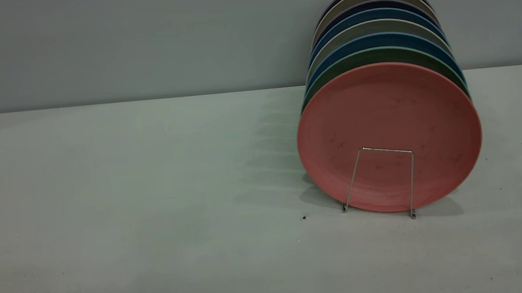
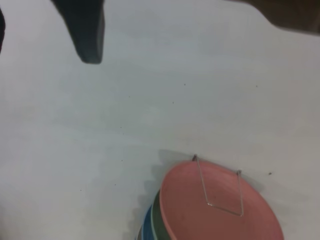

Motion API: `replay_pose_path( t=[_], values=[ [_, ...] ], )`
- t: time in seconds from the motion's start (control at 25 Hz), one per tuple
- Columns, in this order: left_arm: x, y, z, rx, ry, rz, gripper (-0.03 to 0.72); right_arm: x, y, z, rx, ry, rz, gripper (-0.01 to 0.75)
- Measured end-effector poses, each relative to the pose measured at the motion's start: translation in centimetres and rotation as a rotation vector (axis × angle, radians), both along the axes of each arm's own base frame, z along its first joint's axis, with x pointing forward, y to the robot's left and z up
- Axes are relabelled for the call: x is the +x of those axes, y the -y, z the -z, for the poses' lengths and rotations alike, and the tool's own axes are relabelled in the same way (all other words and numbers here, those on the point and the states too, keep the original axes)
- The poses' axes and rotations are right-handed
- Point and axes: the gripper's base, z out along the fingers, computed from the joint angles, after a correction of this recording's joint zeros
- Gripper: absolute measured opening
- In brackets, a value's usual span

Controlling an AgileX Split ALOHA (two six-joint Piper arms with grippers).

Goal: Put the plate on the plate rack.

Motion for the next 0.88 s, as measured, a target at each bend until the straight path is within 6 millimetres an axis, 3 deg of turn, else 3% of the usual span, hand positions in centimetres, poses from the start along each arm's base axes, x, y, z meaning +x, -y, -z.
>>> replay_pose_path(
  t=[0.2,0.88],
  values=[
    [0.02,0.55,0.02,0.005,-0.003,0.082,0.337,0.0,0.0,0.0,0.0,0.0,0.0,0.402],
    [0.02,0.57,0.02,0.009,-0.003,0.087,0.337,0.0,0.0,0.0,0.0,0.0,0.0,0.402]
  ],
)
